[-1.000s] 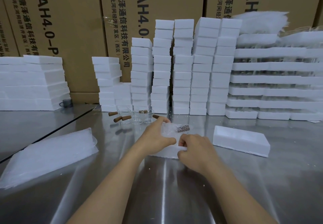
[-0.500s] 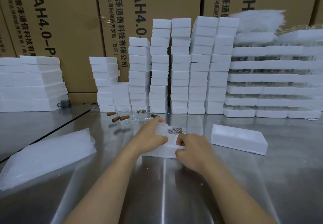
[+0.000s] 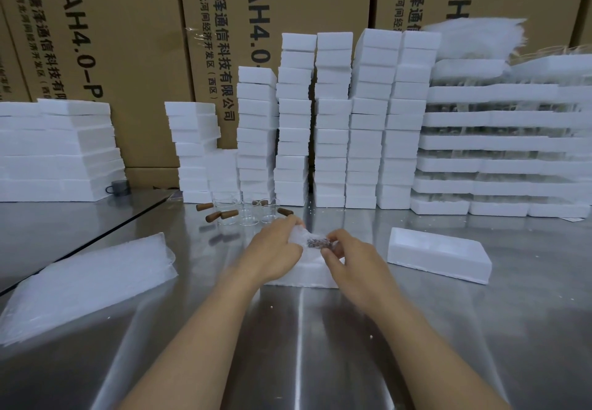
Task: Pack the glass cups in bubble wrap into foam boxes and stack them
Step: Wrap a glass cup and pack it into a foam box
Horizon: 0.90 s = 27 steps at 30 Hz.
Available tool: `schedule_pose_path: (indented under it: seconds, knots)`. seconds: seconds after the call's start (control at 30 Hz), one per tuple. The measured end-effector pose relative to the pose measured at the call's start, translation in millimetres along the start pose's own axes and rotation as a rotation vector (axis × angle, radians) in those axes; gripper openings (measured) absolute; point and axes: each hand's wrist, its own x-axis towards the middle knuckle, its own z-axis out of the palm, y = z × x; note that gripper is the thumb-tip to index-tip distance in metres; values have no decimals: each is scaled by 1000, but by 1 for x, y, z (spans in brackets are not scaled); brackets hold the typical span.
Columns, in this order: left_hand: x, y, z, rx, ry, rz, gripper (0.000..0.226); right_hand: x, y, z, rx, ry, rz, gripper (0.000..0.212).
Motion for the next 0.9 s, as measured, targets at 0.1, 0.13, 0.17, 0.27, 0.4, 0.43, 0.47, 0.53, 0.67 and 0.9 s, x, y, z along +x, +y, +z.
schedule_pose_path:
  seconds: [0.1, 0.13, 0.17, 0.27, 0.4, 0.43, 0.47, 0.53, 0.67, 0.9]
  knots:
    - [-1, 0, -1, 23, -7, -2, 46, 2, 2, 1, -17, -15, -31, 21]
    - [-2, 0, -2, 29, -8, -1, 50, 2, 2, 1, -20, -18, -37, 21]
    - [-2, 1, -2, 29, -8, -1, 55, 2, 3, 2, -25, -22, -41, 22]
    - [-3, 1, -2, 17, -8, -4, 63, 3, 3, 1, -65, -50, -57, 22]
    - [-3, -1, -2, 65, 34, 23, 63, 3, 4, 1, -112, -68, -88, 23]
    - [-3, -2, -1, 76, 45, 24, 63, 4, 4, 1, -139, -72, -96, 22]
    - [-3, -3, -1, 84, 46, 24, 64, 4, 4, 2, -167, -78, -99, 22]
    - [0, -7, 1, 99, 10, 17, 60, 5, 5, 4, -217, -98, -100, 25]
    - [2, -16, 4, 4, -86, 3, 55, 6, 6, 8, -242, -128, -91, 33]
    - [3, -4, -6, -583, 144, -107, 55, 2, 5, 6, -130, -84, -71, 27]
